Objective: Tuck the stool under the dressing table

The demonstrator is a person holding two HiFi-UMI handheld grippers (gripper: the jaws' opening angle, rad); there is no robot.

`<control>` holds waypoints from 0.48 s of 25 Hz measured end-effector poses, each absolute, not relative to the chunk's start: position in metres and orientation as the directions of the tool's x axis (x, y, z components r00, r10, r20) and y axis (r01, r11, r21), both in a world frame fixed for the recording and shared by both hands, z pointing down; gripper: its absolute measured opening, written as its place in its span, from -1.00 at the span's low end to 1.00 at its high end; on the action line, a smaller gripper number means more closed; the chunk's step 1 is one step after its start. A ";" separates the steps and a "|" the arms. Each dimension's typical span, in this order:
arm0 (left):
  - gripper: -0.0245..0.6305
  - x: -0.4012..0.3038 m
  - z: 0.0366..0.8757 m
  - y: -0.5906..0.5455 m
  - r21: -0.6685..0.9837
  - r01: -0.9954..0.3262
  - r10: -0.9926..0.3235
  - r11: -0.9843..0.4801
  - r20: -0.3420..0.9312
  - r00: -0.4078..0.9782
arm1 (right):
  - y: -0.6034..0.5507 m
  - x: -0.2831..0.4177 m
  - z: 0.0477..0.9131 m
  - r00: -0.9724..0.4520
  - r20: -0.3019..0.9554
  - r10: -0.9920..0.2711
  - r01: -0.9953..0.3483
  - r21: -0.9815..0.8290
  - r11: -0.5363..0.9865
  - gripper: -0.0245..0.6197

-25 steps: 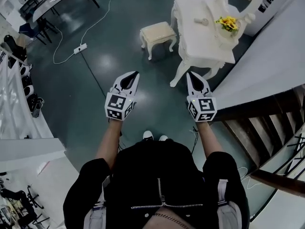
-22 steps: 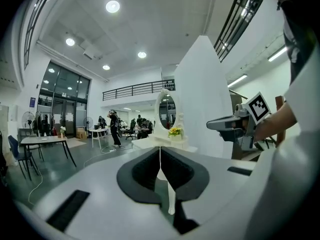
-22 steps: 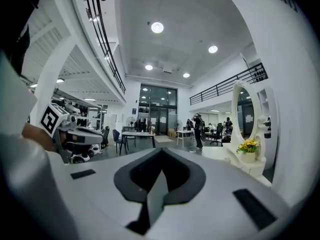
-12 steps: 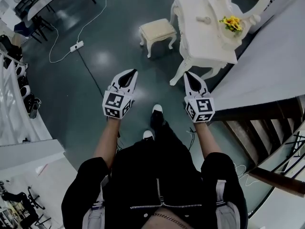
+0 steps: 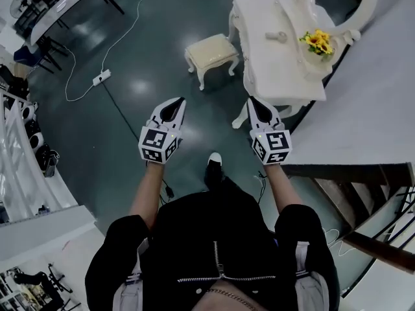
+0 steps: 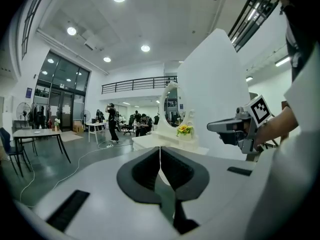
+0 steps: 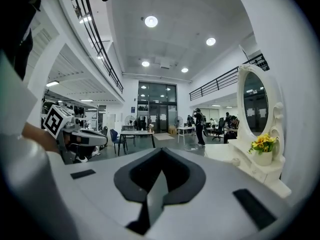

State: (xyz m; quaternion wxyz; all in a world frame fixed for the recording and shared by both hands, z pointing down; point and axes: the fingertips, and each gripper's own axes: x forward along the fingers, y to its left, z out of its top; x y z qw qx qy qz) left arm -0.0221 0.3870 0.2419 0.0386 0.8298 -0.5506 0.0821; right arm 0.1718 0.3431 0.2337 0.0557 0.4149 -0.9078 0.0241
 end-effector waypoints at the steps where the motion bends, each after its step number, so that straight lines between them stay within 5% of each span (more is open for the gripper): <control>1: -0.86 -0.023 0.240 0.374 -0.032 -0.919 -0.906 -0.393 0.184 0.381 | 0.330 0.172 0.232 -0.648 0.115 -0.753 -0.758 -0.002 0.652 -0.90; 12: -0.86 -0.046 0.230 0.273 -0.039 -0.932 -0.917 -0.362 0.195 0.348 | 0.212 0.162 0.224 -0.654 0.102 -0.750 -0.756 -0.036 0.654 -0.90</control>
